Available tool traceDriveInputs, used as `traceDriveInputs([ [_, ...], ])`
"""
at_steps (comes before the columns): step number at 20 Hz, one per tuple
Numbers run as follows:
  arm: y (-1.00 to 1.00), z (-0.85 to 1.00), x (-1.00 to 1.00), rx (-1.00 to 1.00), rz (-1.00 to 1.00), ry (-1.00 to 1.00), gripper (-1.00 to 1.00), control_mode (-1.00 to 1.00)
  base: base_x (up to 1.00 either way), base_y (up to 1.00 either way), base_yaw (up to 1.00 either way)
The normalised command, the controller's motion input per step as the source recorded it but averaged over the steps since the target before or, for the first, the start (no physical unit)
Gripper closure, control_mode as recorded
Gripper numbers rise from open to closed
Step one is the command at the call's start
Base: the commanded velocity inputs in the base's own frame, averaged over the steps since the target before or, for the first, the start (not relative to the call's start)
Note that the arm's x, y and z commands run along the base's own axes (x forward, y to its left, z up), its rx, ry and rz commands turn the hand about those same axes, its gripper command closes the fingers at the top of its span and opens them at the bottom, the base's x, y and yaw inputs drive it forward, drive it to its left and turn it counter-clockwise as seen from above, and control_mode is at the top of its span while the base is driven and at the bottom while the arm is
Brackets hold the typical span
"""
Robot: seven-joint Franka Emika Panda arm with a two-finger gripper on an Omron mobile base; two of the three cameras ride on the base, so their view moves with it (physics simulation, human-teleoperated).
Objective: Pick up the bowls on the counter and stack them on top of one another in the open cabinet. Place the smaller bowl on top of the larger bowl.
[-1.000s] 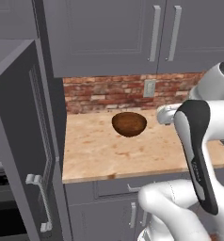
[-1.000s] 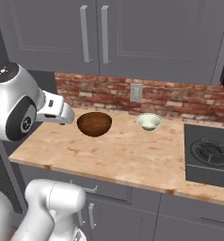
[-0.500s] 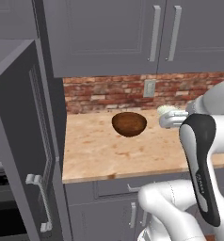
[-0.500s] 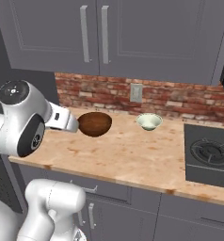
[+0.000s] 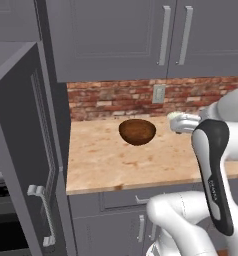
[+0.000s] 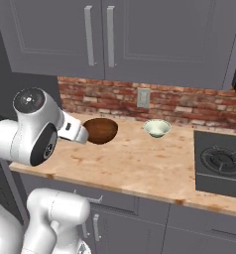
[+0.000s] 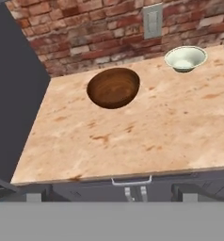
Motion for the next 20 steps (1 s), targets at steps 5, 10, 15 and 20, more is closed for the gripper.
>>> traceDriveInputs([
  [5,-0.1,-0.1,0.09,0.12,-0.09,0.01,-1.0,-1.0,0.0,0.0,0.0],
  [10,-0.06,-0.11,0.03,0.13,-0.12,0.0,-1.0,-1.0,0.0,0.0,0.0],
  [15,-0.01,-0.12,0.05,0.14,-0.14,0.0,-1.0,-1.0,0.0,0.0,0.0],
  [20,0.0,-0.11,0.13,0.1,-0.16,-0.01,-1.0,-1.0,0.0,0.0,0.0],
])
